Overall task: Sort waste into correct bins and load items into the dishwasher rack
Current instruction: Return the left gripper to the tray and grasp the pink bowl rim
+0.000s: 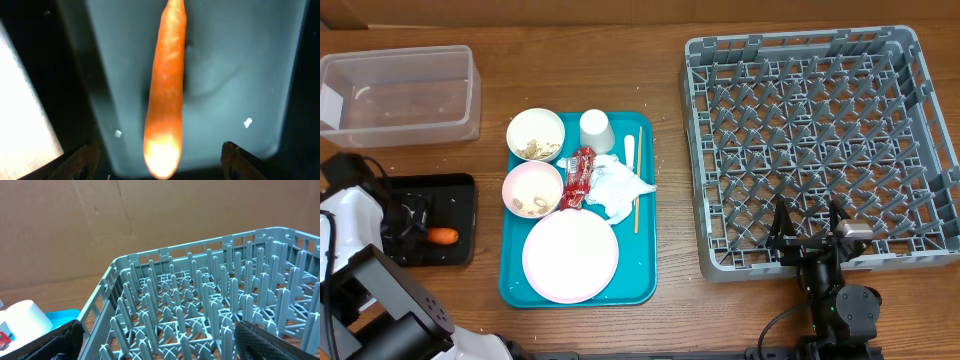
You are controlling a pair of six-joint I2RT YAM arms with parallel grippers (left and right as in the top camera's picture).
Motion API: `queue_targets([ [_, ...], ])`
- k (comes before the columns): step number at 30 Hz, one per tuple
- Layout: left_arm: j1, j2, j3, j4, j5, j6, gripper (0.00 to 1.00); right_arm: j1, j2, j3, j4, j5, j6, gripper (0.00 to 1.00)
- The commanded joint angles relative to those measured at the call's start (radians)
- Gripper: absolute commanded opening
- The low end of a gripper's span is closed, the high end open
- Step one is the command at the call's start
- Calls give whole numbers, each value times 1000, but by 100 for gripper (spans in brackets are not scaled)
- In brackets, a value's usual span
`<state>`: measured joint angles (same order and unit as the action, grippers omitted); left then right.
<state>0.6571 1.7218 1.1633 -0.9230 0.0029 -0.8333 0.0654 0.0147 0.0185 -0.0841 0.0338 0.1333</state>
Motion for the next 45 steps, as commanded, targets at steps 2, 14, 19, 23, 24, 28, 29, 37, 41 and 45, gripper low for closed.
queue_targets([
  [2,-2,-43,177,-130,-2,42,80,0,-12,-11,3,10,-4,100],
  [14,-353,-189,262,-268,161,399,100,0,-12,-11,3,10,-4,100],
  [19,-579,-114,215,-193,129,383,100,0,-12,-11,3,10,-4,100],
  [23,-663,-25,213,-141,64,313,99,0,-12,-11,3,10,-4,100],
  [24,-674,-6,213,-124,65,313,98,1,-12,-11,3,10,-4,100],
  [28,-708,62,213,-58,64,314,93,0,-12,-11,3,10,-4,100],
  [29,-711,75,213,-46,64,313,89,0,-12,-11,3,10,-4,100],
  [37,-741,154,213,-44,70,234,83,1,-12,-11,3,10,-4,100],
  [41,-771,182,213,-43,71,227,76,0,-12,-11,3,10,-4,100],
  [45,-804,208,213,-44,29,236,73,0,-12,-11,3,10,-4,100],
])
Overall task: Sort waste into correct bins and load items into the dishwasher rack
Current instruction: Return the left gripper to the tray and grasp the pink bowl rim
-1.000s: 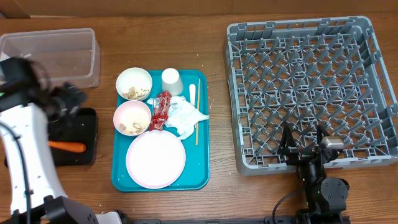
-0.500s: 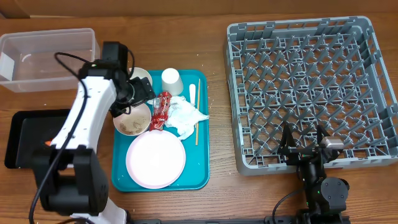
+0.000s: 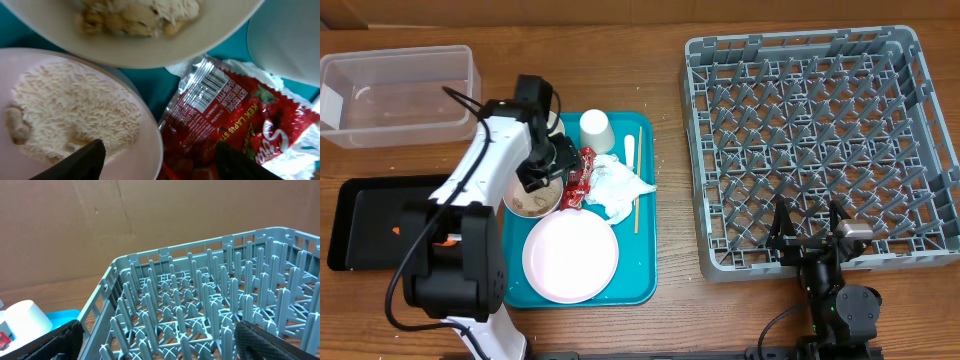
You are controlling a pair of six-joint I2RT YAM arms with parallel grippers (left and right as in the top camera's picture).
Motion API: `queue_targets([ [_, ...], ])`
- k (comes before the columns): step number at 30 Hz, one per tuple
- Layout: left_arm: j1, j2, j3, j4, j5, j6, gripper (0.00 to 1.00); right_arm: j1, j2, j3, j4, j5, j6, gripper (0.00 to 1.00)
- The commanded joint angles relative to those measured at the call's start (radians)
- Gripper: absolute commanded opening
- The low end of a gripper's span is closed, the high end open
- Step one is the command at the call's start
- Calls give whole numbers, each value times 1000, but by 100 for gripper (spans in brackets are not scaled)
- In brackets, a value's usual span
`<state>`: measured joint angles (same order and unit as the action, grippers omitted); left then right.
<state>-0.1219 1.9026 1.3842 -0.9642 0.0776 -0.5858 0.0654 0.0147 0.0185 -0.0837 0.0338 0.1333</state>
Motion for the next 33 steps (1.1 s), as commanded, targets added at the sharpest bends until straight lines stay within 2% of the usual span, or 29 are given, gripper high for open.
queue_targets([
  [1,-30,34,-8,-5,-62,-10,72,0,-12,-11,3,10,-4,100],
  [10,-27,60,-8,1,-120,26,66,0,-12,-11,3,10,-4,100],
  [11,-27,60,-8,0,-122,30,63,1,-12,-11,3,10,-4,100],
  [16,-27,60,-7,-3,-110,65,34,0,-12,-11,3,10,-4,100],
  [22,-27,60,-7,-23,-110,67,31,0,-12,-11,3,10,-4,100],
  [26,-27,60,-7,-34,-103,67,21,1,-12,-11,3,10,-4,100],
  [30,-27,60,-7,-43,-103,67,18,1,-12,-11,3,10,-4,100],
  [32,-27,60,-6,-48,-103,66,12,0,-12,-11,3,10,-4,100],
  [33,-27,60,-5,-50,-103,66,5,0,-12,-11,3,10,-4,100],
])
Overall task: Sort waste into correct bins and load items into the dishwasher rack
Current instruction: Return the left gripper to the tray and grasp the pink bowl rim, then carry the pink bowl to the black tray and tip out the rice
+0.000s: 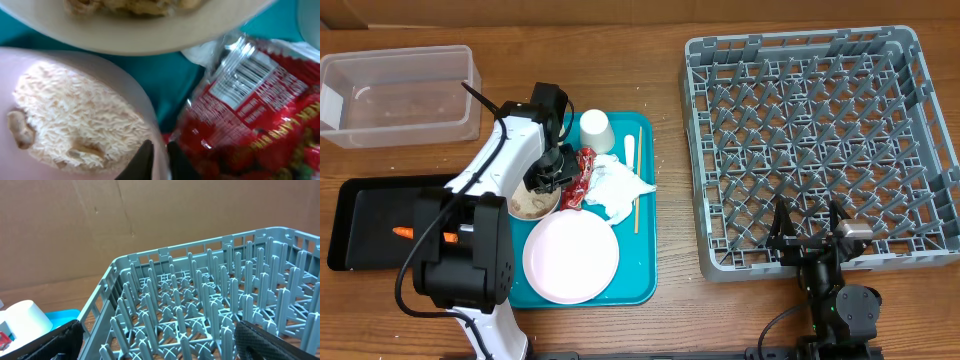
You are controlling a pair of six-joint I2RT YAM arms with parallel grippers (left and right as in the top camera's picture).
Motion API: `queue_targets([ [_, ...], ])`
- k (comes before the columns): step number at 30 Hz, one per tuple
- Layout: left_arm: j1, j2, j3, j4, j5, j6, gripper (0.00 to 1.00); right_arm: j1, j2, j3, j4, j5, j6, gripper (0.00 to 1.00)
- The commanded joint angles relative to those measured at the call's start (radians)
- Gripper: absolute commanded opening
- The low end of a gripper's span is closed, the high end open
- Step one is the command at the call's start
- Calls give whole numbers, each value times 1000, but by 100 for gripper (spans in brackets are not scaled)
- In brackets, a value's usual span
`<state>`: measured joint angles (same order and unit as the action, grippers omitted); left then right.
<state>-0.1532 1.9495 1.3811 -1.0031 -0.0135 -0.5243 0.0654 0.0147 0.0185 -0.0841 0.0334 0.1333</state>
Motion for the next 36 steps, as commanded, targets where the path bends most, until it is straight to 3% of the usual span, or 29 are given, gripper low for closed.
queue_targets([
  [1,4,13,1,-16,-12,5,4,0,-12,-11,3,10,-4,100],
  [8,4,12,95,-106,-12,5,4,0,-12,-11,3,10,-4,100],
  [16,13,12,315,-337,-32,5,4,0,-12,-11,3,10,-4,100],
  [21,108,1,422,-436,-24,18,4,1,-12,-11,3,10,-4,100],
  [36,566,-22,422,-422,492,364,4,0,-12,-11,3,10,-4,100],
])
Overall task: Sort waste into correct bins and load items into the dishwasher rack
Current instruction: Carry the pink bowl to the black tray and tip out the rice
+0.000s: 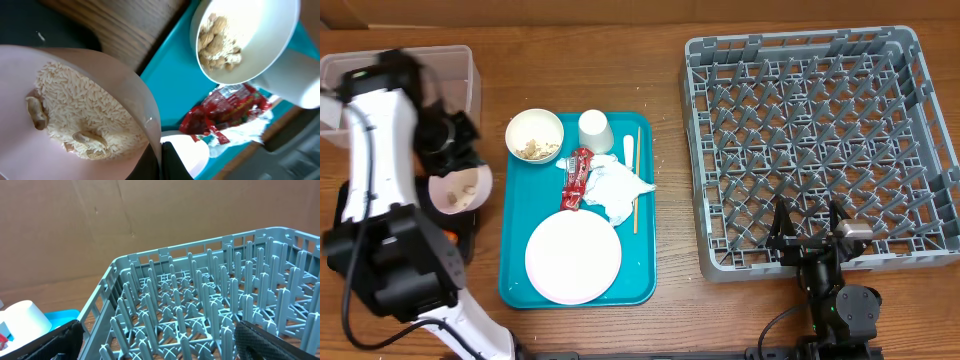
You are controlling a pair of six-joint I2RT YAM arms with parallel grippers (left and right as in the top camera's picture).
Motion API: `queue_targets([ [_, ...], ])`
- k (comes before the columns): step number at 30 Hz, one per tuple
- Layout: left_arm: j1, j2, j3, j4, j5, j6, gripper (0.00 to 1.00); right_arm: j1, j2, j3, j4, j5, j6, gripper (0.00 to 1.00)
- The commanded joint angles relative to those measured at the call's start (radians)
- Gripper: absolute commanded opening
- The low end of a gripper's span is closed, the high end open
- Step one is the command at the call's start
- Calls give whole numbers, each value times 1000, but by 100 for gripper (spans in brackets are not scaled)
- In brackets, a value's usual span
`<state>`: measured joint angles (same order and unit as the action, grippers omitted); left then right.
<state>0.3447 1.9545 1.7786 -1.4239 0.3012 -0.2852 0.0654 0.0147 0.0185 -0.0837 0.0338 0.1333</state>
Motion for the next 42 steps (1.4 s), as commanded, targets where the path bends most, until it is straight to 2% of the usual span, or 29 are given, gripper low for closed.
queue_targets([
  [1,93,-27,24,-4,206,146,4,0,-12,-11,3,10,-4,100],
  [8,243,-27,23,-33,422,294,4,1,-12,-11,3,10,-4,100],
  [13,331,-27,23,-42,463,310,4,0,-12,-11,3,10,-4,100],
  [20,370,-26,-8,-33,571,391,4,1,-12,-11,3,10,-4,100],
  [35,494,-25,-296,140,751,421,4,0,-12,-11,3,10,-4,100],
  [39,563,-25,-340,152,840,486,4,0,-12,-11,3,10,-4,100],
  [42,594,-25,-367,176,887,488,4,1,-12,-11,3,10,-4,100],
])
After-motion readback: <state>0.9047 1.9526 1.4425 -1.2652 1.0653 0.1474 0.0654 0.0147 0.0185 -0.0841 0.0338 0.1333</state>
